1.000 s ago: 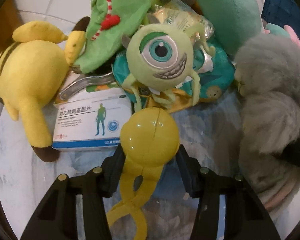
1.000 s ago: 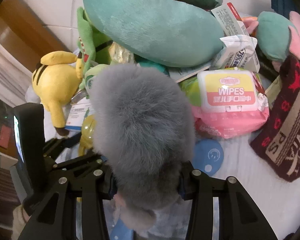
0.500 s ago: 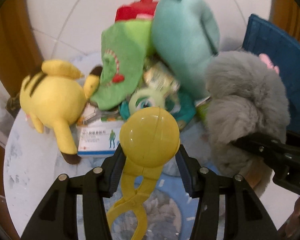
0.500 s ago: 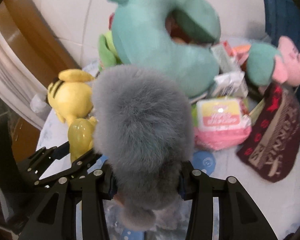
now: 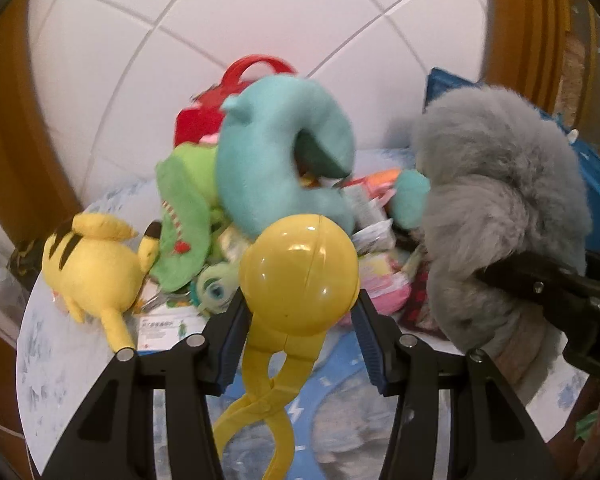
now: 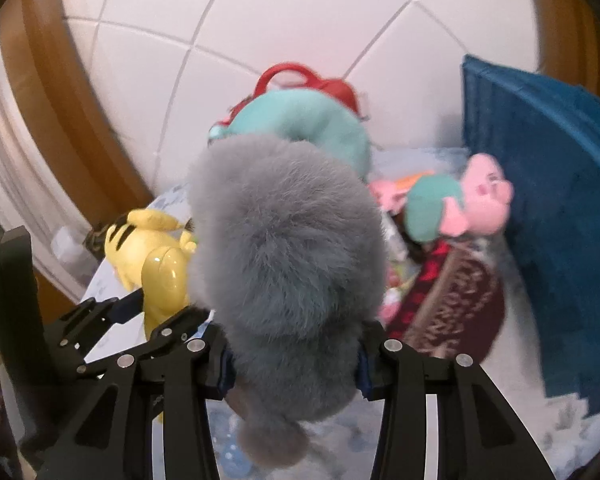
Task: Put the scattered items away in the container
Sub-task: 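Carry both items over the blue crate and open both tools to drop them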
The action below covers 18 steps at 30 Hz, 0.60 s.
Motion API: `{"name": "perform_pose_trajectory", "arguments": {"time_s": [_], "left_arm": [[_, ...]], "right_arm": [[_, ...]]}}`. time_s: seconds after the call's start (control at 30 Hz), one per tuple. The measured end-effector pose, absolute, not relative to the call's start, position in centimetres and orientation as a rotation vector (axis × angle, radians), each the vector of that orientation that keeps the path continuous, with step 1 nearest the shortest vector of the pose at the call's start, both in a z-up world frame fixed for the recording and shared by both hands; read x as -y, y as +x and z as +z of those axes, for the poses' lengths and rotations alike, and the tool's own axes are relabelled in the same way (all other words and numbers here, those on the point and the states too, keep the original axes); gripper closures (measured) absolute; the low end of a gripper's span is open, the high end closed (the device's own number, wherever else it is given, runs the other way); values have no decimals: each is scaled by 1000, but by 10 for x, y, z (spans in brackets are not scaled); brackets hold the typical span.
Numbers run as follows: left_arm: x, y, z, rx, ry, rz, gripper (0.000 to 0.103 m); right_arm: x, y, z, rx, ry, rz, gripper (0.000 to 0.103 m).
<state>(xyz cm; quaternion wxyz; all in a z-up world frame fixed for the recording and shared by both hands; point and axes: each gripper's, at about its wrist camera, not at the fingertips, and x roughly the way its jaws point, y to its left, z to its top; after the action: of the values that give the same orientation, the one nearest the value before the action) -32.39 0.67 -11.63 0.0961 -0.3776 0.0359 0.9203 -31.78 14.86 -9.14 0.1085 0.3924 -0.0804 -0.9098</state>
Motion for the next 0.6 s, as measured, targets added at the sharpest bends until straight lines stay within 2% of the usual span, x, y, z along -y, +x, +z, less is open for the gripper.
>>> {"name": "perform_pose_trajectory", "arguments": {"time_s": [0.3, 0.6], "left_arm": [[-111, -310, -44, -123, -915, 2747, 53], [-292, -307, 30, -138, -759, 2719, 53]], "right_arm": [[-248, -296, -25, 306, 966, -2790, 60], [-427, -269, 39, 347, 773, -2909, 61]]}}
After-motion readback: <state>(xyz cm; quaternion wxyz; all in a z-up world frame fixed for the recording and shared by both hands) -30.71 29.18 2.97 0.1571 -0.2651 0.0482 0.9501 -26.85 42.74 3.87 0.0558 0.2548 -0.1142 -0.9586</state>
